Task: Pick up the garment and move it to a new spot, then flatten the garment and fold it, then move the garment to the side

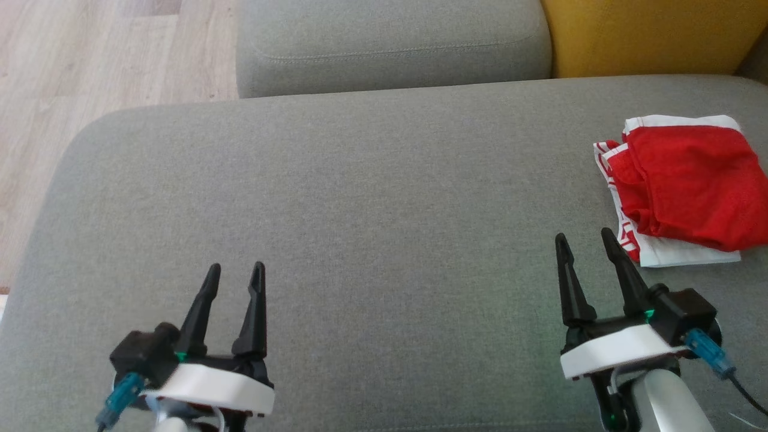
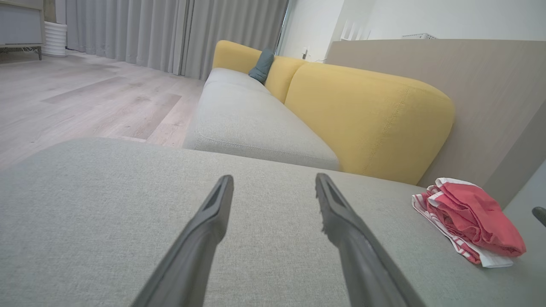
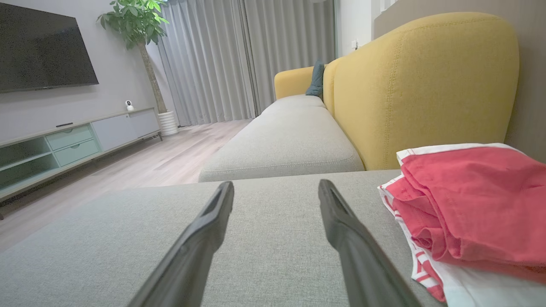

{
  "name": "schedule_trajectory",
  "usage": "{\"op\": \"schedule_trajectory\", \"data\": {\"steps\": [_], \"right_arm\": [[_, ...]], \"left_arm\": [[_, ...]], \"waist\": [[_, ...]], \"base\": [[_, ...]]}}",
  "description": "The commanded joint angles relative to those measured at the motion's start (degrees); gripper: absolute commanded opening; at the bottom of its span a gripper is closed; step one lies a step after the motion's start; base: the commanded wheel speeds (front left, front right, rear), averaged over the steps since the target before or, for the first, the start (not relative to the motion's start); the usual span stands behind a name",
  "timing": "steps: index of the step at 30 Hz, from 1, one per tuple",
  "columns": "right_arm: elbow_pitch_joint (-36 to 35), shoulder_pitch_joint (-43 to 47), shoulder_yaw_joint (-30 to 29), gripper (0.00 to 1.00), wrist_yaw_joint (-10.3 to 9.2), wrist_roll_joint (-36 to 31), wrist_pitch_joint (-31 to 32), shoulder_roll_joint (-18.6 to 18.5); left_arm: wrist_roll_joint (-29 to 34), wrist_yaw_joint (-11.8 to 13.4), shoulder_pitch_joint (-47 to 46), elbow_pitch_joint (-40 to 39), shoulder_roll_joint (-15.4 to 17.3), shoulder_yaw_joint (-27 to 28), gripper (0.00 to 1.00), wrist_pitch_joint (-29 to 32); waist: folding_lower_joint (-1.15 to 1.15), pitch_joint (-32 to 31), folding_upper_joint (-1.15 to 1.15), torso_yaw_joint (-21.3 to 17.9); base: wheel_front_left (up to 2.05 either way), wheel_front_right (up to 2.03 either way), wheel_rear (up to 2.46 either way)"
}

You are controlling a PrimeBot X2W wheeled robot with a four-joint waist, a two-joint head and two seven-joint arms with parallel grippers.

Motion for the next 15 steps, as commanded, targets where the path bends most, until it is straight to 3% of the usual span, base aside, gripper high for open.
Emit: {"op": "schedule_trajectory", "data": {"steps": [1,15], "right_arm": [[-2.29,-1.46,1.30,1.00,-0.04,-0.64,-0.76,-0.03],[-2.87,-1.61,2.34,1.00,-0.04,-0.23,-0.77,-0.03]], "left_arm": [[0.02,-0.17,-1.52,-2.55,0.11,2.67,1.00,-0.29],[-0.07,0.03,-1.11,-3.43,0.11,4.10,1.00,-0.29]], "waist": [[0.00,0.04,0.00,-0.09],[0.00,0.27,0.00,-0.42]], "base": [[0.00,0.00,0.00],[0.00,0.00,0.00]]}}
